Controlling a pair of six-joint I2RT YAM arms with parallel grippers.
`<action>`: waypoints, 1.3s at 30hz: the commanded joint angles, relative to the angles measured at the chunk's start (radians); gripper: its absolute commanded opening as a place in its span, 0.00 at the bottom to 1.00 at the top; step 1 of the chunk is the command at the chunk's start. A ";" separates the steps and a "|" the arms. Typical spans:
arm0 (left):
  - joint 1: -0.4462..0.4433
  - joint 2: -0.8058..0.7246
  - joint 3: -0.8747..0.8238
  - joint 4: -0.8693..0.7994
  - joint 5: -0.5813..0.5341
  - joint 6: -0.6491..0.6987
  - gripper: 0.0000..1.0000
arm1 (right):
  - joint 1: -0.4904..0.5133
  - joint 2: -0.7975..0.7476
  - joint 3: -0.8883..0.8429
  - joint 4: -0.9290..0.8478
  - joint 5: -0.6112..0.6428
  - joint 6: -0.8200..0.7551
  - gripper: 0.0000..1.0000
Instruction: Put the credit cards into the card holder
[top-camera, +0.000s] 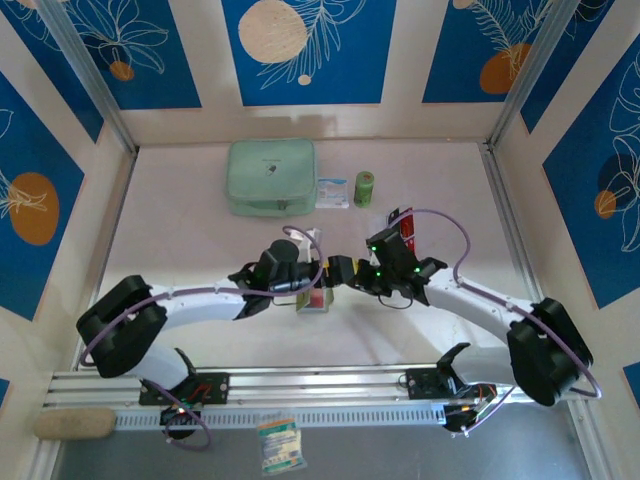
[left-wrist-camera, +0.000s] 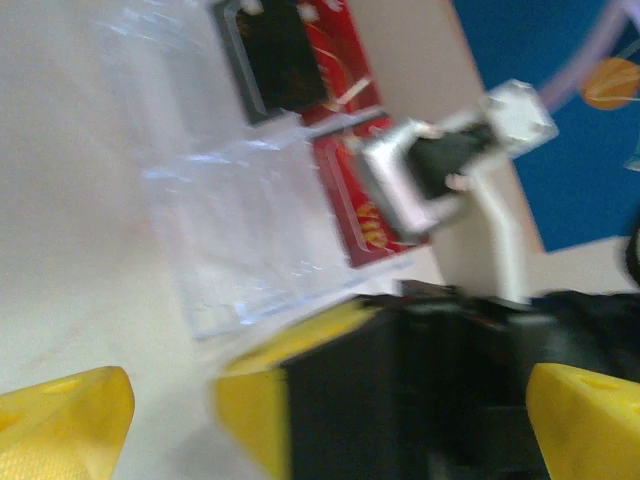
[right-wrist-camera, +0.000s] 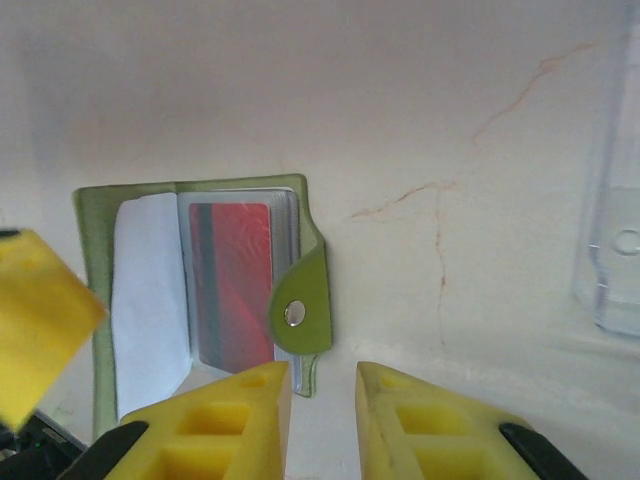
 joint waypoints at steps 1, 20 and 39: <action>0.042 -0.010 -0.003 -0.199 -0.090 0.051 1.00 | -0.012 -0.067 -0.015 -0.038 0.005 0.029 0.23; 0.215 -0.400 -0.120 -0.563 -0.218 0.133 1.00 | 0.087 0.008 0.081 -0.032 0.005 -0.013 0.19; 0.229 -0.477 -0.127 -0.838 -0.477 0.048 1.00 | 0.315 0.523 0.608 -0.179 0.040 -0.102 0.12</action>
